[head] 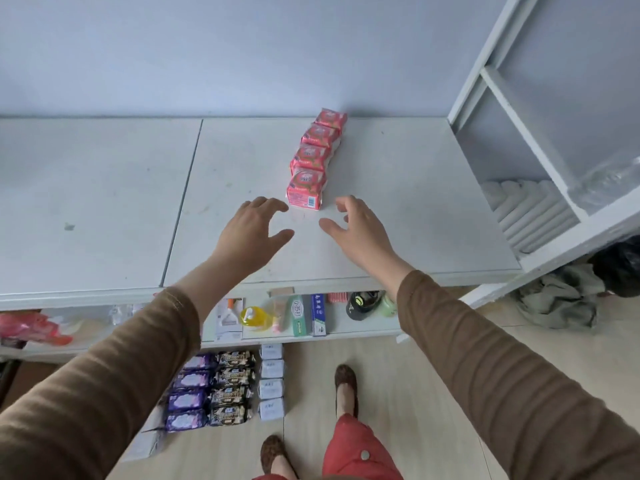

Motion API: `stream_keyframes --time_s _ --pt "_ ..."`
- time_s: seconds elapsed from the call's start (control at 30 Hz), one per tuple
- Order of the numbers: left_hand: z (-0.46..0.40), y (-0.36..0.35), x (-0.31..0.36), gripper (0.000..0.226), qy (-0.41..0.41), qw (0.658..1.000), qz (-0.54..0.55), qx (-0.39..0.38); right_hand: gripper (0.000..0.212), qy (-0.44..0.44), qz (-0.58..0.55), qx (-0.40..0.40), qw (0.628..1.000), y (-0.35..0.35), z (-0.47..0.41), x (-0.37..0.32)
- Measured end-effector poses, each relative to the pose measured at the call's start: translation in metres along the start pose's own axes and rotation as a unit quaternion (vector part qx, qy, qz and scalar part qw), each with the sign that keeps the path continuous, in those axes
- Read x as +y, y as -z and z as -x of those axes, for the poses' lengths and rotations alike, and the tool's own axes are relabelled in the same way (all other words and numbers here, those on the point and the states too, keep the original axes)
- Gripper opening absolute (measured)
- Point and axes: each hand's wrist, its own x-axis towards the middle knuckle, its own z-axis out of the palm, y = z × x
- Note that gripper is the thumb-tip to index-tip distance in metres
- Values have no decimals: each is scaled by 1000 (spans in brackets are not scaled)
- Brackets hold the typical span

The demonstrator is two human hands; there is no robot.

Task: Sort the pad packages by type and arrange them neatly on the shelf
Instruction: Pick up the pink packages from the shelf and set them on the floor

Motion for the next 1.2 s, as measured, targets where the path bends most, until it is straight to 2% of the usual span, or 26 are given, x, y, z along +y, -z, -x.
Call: stream_keyframes --time_s 0.13,0.4,0.53,0.7,0.77,0.83,0.93,1.03,1.13,1.2 --pt "-61 -6 -8 42 35 999 11 3 44 -1 -33 19 999 -9 -69 6" --pt "-183 -20 -22 40 102 993 58 19 41 48 27 5 998 -32 -136 13" --pt "-219 -29 -28 43 89 994 37 -46 50 59 -4 -38 998 -33 -136 18" --pt "-233 -33 -37 60 94 985 65 -131 55 86 -48 -107 989 -32 -123 28" --pt "-236 -31 -40 57 96 977 67 -177 57 85 -92 -132 983 -33 -118 30" --pt "-235 -28 -40 54 105 968 84 -210 56 91 -124 -146 977 -35 -112 29" --pt "-227 -27 -35 70 114 960 97 -237 56 96 -125 -144 977 -35 -101 29" --pt "-208 -28 -30 80 104 965 101 -219 63 78 -137 -131 979 -33 -83 33" --pt "-172 -24 -28 59 88 979 89 -158 75 58 -146 -126 980 -31 -55 37" --pt "-138 -15 -27 55 87 983 117 -114 74 45 -154 -117 980 -29 -31 35"
